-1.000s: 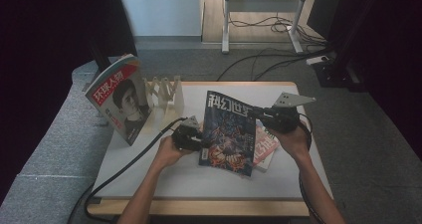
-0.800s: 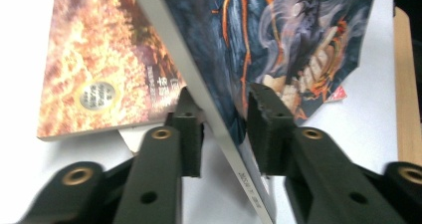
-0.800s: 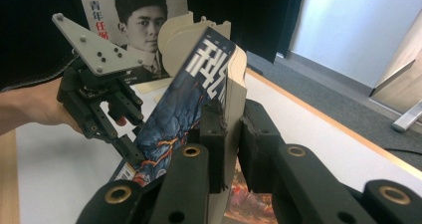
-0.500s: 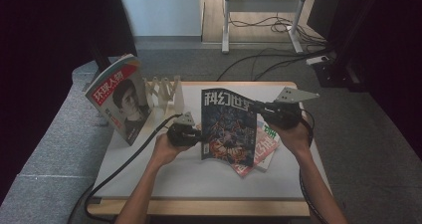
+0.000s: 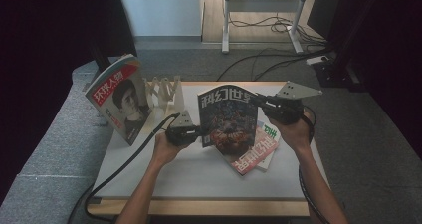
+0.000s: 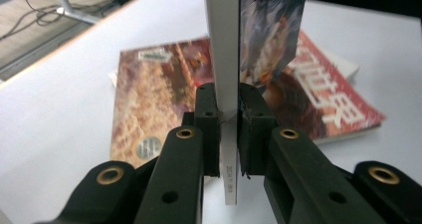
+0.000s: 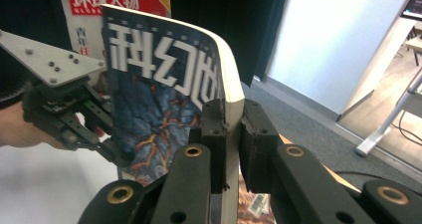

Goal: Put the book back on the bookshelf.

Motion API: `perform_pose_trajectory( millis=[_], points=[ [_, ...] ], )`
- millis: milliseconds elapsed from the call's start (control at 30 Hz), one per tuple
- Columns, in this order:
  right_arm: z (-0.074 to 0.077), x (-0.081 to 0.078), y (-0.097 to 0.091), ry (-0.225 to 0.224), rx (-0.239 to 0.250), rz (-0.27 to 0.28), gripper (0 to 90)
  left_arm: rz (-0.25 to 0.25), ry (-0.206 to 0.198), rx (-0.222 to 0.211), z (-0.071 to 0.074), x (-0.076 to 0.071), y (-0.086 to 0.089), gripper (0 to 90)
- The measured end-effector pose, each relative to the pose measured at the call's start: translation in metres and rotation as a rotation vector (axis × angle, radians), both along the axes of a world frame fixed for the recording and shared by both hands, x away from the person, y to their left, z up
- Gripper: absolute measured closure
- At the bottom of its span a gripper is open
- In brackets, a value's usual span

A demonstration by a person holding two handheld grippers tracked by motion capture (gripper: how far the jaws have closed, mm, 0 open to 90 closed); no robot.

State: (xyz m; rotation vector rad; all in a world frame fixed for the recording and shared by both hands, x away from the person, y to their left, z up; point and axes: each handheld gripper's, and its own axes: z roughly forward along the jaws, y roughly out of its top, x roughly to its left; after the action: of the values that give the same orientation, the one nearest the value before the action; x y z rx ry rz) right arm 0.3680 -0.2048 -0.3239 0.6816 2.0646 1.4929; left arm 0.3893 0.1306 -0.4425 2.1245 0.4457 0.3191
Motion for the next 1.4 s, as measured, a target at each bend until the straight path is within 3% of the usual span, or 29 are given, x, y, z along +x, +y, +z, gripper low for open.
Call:
perform_pose_trajectory(
  millis=[300, 367, 500, 600, 733, 1033, 1200, 1400],
  points=[
    [-0.007, 0.003, -0.009, 0.021, 0.028, -0.012, 80.4, -0.014, -0.020, 0.016, 0.003, -0.006, -0.003, 76.7],
    [-0.007, 0.003, -0.009, 0.019, 0.029, -0.011, 80.4, -0.017, -0.007, -0.019, 0.008, -0.007, -0.002, 74.3],
    [-0.007, 0.002, -0.010, 0.018, 0.029, -0.011, 80.3, -0.012, -0.021, -0.006, 0.015, -0.008, -0.005, 69.4],
    [-0.007, 0.002, -0.010, 0.017, 0.032, -0.008, 80.3, -0.018, -0.013, -0.058, 0.022, -0.007, -0.002, 64.9],
    [-0.007, 0.001, -0.010, 0.016, 0.029, -0.006, 80.3, -0.021, -0.009, -0.042, 0.032, -0.005, -0.005, 61.1],
    [-0.007, 0.000, -0.011, 0.014, 0.026, 0.000, 80.1, -0.054, 0.001, -0.055, 0.057, -0.001, -0.013, 57.2],
    [-0.008, 0.000, -0.012, 0.016, 0.028, 0.008, 79.8, -0.058, 0.039, -0.096, 0.067, 0.001, -0.014, 58.1],
    [-0.008, 0.000, -0.014, 0.022, 0.031, 0.016, 79.6, -0.050, 0.027, -0.141, 0.081, 0.002, -0.015, 60.8]
  ],
)
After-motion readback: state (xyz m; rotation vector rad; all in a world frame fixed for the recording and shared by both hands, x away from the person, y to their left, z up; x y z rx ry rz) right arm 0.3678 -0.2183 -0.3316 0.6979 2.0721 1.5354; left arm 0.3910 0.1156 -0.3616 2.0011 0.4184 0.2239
